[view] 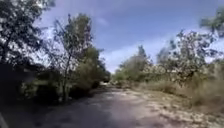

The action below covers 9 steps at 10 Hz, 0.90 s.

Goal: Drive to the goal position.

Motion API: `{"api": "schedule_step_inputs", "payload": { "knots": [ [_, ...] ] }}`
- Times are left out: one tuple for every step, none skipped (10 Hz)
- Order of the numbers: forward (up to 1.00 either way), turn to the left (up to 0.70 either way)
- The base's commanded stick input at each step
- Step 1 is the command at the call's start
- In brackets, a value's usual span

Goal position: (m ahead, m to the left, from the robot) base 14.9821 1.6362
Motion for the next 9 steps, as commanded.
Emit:
{"api": "schedule_step_inputs", "payload": {
  "knots": [
    [0.5, 0.0],
    [0.5, 0.0],
    [0.5, 0.0],
    [0.5, 0.0],
    [0.5, 0.0],
    [0.5, -0.21],
    [0.5, -0.5],
    [0.5, -0.42],
    [0.5, -0.21]
  ]
}}
